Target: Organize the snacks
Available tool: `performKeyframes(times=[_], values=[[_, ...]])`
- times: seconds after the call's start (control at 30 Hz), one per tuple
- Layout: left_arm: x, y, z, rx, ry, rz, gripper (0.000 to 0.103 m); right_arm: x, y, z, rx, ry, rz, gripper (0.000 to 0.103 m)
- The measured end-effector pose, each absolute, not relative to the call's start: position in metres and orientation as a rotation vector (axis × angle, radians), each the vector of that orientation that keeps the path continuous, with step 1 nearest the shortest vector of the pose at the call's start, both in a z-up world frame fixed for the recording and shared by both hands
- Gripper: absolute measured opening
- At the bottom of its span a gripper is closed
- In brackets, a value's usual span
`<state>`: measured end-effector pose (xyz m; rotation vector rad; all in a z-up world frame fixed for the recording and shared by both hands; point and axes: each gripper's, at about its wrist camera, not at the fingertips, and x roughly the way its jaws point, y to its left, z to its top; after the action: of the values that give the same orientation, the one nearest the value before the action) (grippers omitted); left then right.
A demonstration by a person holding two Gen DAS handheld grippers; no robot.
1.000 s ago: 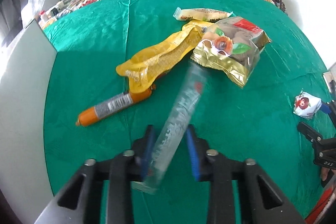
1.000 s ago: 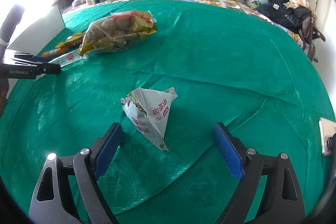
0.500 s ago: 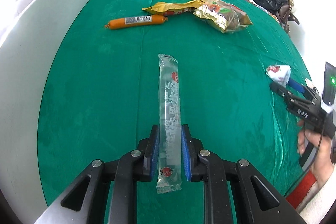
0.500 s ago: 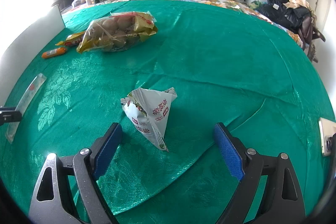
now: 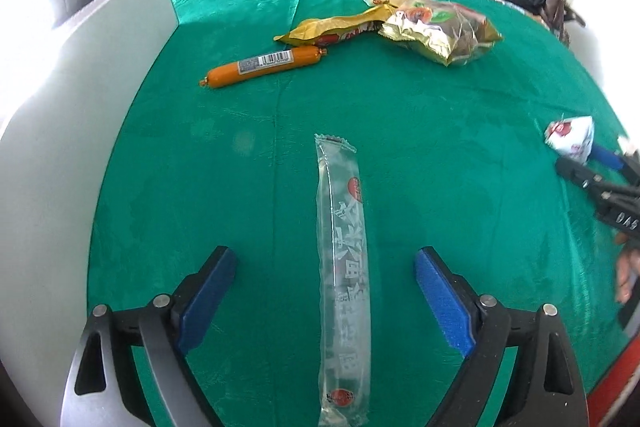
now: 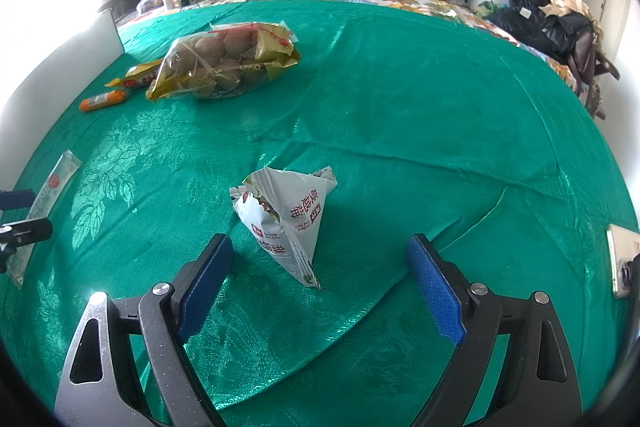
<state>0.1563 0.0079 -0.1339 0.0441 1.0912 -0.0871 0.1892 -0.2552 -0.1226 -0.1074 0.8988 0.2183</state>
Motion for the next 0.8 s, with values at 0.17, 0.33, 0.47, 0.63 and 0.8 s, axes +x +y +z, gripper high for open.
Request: performKeyframes(times=[0.17, 0.33, 0.47, 0.63, 0.8], values=[[0.162, 0.012, -0.136, 0.036, 1.109, -0.083, 0.097, 0.189, -0.255, -0.123, -0.107, 0.899, 0.218, 0.090], [0.162, 0.012, -0.130, 0.037, 1.100, -0.093, 0.066, 0.189, -0.255, -0.123, -0.108, 0.899, 0.219, 0.090], [0.162, 0.013, -0.125, 0.031, 1.093, -0.122, 0.019, 0.189, -0.255, -0.123, -0.108, 0.899, 0.219, 0.090], [0.145, 0.030, -0.122, -0.096, 1.103, -0.134, 0.018, 0.189, -0.260, -0.123, -0.087, 0.895, 0.231, 0.091], [0.119, 0.048, -0.116, -0.153, 1.085, -0.139, 0.018, 0.177, -0.297, -0.118, 0.178, 0.879, 0.358, 0.090]])
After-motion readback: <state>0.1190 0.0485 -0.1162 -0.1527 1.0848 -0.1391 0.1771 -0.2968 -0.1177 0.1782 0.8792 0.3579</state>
